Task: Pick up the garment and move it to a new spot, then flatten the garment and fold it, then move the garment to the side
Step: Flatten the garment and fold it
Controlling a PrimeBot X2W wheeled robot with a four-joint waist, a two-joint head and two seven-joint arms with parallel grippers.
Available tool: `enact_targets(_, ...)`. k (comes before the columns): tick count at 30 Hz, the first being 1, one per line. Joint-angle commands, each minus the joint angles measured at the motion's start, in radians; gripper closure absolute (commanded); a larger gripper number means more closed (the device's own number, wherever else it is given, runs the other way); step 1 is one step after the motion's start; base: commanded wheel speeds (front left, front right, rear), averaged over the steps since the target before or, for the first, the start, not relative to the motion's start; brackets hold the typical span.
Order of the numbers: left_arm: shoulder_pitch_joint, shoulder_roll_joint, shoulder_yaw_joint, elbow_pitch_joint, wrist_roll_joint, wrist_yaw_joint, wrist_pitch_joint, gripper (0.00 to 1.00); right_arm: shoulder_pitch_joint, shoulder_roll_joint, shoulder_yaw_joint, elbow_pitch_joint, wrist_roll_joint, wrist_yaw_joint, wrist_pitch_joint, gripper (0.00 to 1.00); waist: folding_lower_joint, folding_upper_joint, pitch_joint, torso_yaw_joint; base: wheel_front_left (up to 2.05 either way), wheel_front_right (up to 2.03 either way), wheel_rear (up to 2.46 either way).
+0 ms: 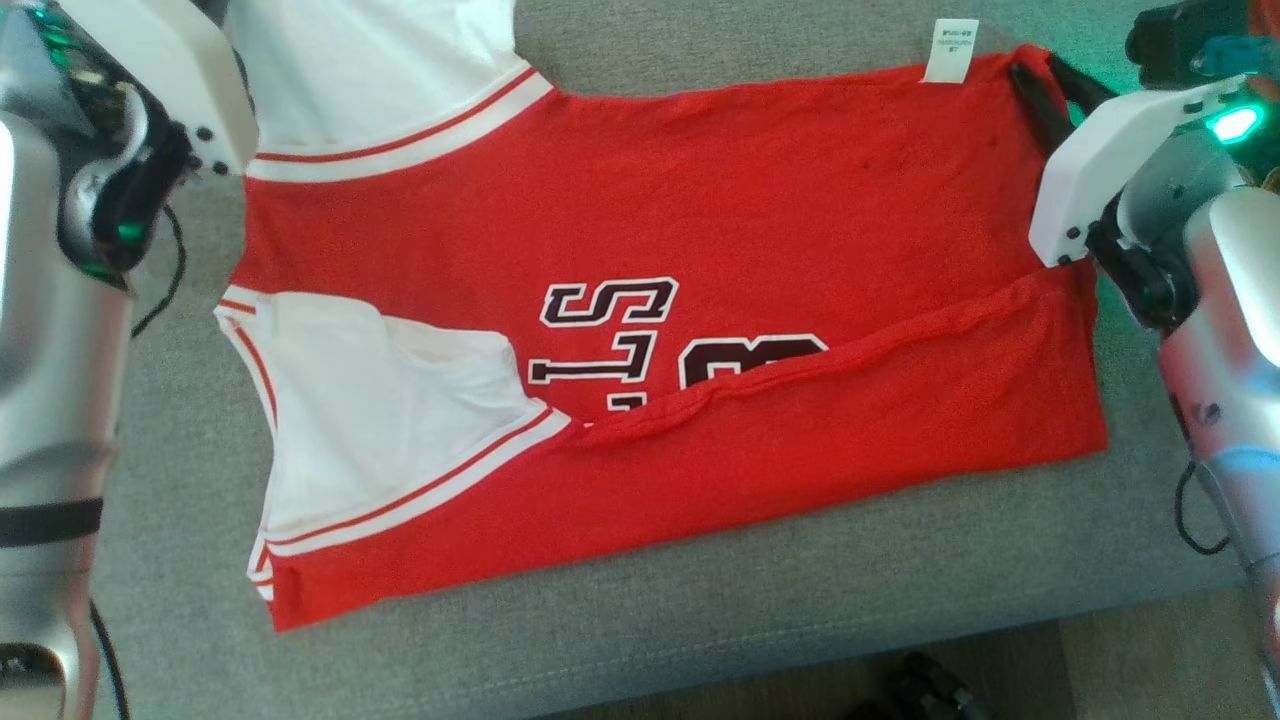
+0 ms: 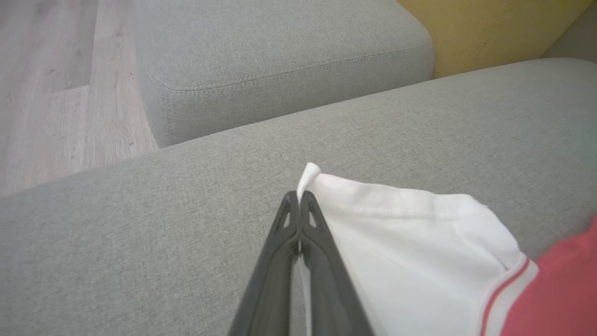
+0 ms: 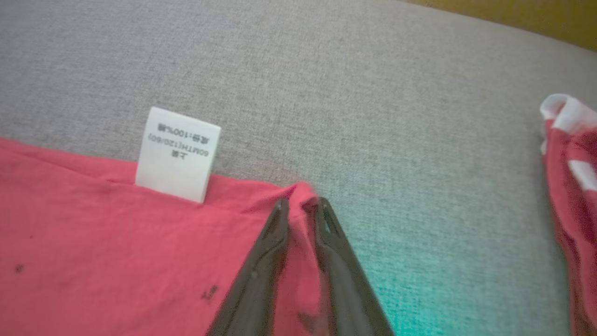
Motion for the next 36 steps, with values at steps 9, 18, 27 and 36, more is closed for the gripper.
enact_targets(9, 0.035, 0.03, 0.062, -0.064, -0.033, 0.02, -0.091, 1.0, -0.01, -0.041, 0.048, 0.029, 0.067, -0.001, -0.113, 1.0, 0.0, 0.0, -0.042, -0.005, 0.0, 0.0, 0.0)
enact_targets(18, 0.274, 0.017, 0.136, -0.225, -0.122, 0.044, -0.191, 1.0, 0.131, -0.068, 0.064, -0.037, 0.095, -0.001, -0.276, 1.0, 0.0, 0.0, -0.144, 0.003, 0.0, 0.0, 0.0)
enact_targets(27, 0.632, -0.017, 0.167, -0.511, -0.167, 0.119, -0.233, 1.0, 0.336, -0.081, 0.007, -0.165, 0.082, -0.001, -0.309, 1.0, 0.0, 0.0, -0.227, 0.02, 0.0, 0.0, 0.0)
enact_targets(36, 0.921, -0.09, 0.153, -0.649, -0.2, 0.185, -0.275, 1.0, 0.484, -0.063, -0.127, -0.261, 0.033, -0.001, -0.275, 1.0, 0.0, 0.0, -0.258, 0.046, 0.0, 0.0, 0.0)
